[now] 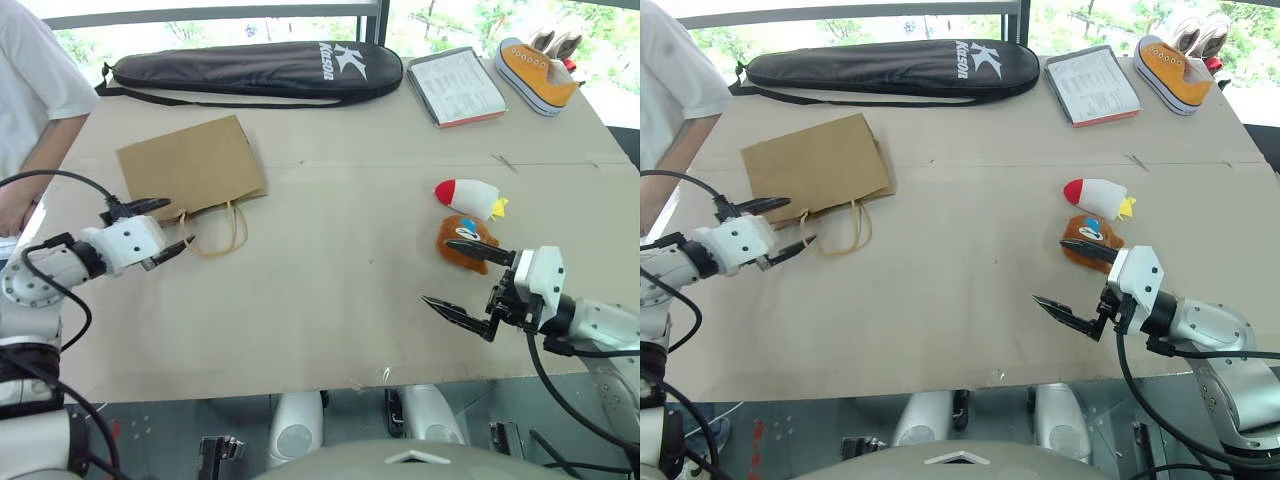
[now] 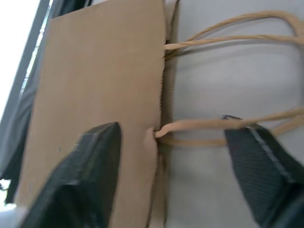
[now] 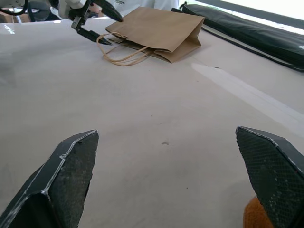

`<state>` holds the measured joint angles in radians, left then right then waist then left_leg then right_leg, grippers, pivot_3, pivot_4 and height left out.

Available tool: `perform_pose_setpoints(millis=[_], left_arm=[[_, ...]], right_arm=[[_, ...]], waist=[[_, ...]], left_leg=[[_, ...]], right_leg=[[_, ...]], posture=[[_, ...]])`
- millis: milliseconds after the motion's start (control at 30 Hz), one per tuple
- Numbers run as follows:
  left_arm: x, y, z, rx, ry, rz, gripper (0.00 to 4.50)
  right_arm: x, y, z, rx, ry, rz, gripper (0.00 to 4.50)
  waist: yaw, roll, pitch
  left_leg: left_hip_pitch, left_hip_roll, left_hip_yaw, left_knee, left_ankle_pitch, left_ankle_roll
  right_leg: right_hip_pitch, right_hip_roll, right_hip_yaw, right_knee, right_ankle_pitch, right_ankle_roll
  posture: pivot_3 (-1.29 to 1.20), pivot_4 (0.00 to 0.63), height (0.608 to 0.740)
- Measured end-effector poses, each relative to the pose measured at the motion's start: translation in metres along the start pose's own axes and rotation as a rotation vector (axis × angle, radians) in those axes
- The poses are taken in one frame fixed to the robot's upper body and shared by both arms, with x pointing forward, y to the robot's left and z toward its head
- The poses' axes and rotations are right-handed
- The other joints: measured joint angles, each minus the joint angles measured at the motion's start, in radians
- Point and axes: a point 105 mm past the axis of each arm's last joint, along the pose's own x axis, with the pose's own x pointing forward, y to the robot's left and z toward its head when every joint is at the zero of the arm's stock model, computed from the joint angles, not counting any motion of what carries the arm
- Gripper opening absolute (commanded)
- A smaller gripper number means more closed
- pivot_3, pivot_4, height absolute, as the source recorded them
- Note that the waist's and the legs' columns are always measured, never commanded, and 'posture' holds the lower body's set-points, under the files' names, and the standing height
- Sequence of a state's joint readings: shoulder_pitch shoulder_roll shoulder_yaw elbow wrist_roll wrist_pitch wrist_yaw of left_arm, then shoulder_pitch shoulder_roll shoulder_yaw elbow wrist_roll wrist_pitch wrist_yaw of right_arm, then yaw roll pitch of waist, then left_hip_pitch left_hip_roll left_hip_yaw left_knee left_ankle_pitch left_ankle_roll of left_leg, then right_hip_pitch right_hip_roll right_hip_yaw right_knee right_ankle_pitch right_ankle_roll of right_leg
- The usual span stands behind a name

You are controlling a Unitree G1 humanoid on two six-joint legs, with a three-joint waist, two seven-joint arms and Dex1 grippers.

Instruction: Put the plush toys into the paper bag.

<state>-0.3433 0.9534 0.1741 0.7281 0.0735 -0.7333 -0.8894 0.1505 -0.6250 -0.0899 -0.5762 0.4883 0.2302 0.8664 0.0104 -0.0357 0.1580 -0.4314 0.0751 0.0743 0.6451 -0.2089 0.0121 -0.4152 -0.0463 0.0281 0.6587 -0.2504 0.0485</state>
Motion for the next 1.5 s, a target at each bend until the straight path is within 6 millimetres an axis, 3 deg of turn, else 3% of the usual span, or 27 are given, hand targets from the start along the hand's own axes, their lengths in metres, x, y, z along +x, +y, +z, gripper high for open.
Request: perform_pose_setpoints(millis=[133,200,233,300,433,533,567,900,1000,1367,1500], left_arm=[[0.008,-0.003,0.006,-0.113,-0.072,-0.012,0.24],[0.013,-0.007,0.009,-0.222,-0.115,-0.019,0.08],[0.014,-0.007,0.011,-0.275,-0.129,-0.021,0.02],[0.02,-0.007,0.037,-0.495,-0.259,-0.039,0.0],[0.029,-0.029,0.12,-0.765,-0.53,-0.244,0.0],[0.031,-0.043,0.164,-0.877,-0.635,-0.369,0.0],[0.03,-0.045,0.171,-0.896,-0.648,-0.39,0.0],[0.03,-0.053,0.194,-1.055,-0.698,-0.494,0.0],[0.027,-0.054,0.196,-1.063,-0.703,-0.519,0.0],[0.032,-0.055,0.203,-1.06,-0.74,-0.506,0.0],[0.033,-0.057,0.199,-1.083,-0.723,-0.468,0.0]], right_arm=[[-0.001,0.0,-0.002,-0.011,0.001,-0.012,4.5],[-0.002,0.0,-0.002,-0.014,-0.002,-0.018,4.5],[-0.002,0.0,-0.002,-0.021,-0.001,-0.025,4.26],[0.001,-0.002,-0.003,-0.016,0.003,-0.038,3.64],[0.016,-0.005,0.003,0.006,-0.028,-0.024,1.81],[0.038,-0.006,0.013,-0.012,-0.066,-0.005,0.21],[0.045,-0.006,0.013,-0.011,-0.066,0.002,0.04],[0.138,-0.008,0.005,-0.033,0.001,0.117,0.04],[0.159,-0.005,-0.007,-0.024,0.037,0.161,0.04],[0.214,0.018,-0.039,0.113,0.058,0.287,0.04],[0.223,0.022,-0.048,0.128,0.04,0.277,0.04]], waist=[[0.001,0.0,0.0],[0.0,0.0,0.0],[0.0,0.0,0.0],[-0.001,0.0,0.0],[-0.001,0.0,0.0],[-0.005,0.0,0.0],[-0.007,0.0,0.0],[-0.024,0.001,0.0],[-0.02,0.001,0.001],[-0.026,0.001,0.001],[-0.026,0.001,0.001]], left_leg=[[0.0,0.0,0.0,0.002,0.0,0.0],[0.0,0.0,-0.001,0.003,0.0,0.0],[0.0,0.0,-0.001,0.004,0.0,0.0],[0.0,0.001,-0.001,0.005,0.0,0.0],[0.0,0.0,-0.003,0.007,0.0,0.0],[0.002,0.001,-0.004,0.007,0.0,0.0],[0.002,0.001,-0.005,0.007,0.0,0.0],[0.0,0.002,-0.008,0.007,0.0,0.0],[0.0,0.002,-0.009,0.006,0.0,0.0],[0.0,0.003,-0.009,0.006,0.0,0.0],[0.0,0.004,-0.009,0.006,0.0,-0.001]], right_leg=[[0.0,0.0,0.0,0.002,0.0,0.0],[0.0,0.0,0.0,0.003,0.0,0.0],[0.001,0.0,0.0,0.003,0.0,0.0],[0.001,0.0,0.0,0.004,0.0,0.0],[0.003,0.0,0.0,0.004,0.0,0.0],[0.003,0.002,0.0,0.005,-0.001,0.0],[0.003,0.003,0.0,0.005,0.0,0.0],[0.003,0.007,0.0,0.004,0.001,0.002],[0.003,0.007,-0.001,0.004,0.001,0.001],[0.003,0.008,-0.001,0.004,0.001,0.002],[0.003,0.008,-0.001,0.004,0.001,0.002]], posture=[[0.0,0.15,0.74],[0.0,0.15,0.74],[0.0,0.15,0.74],[0.0,0.15,0.74],[0.0,0.15,0.74],[0.0,0.15,0.74],[0.0,0.15,0.74],[0.0,0.15,0.74],[0.0,0.15,0.74],[0.0,0.15,0.74],[0.0,0.15,0.74]])
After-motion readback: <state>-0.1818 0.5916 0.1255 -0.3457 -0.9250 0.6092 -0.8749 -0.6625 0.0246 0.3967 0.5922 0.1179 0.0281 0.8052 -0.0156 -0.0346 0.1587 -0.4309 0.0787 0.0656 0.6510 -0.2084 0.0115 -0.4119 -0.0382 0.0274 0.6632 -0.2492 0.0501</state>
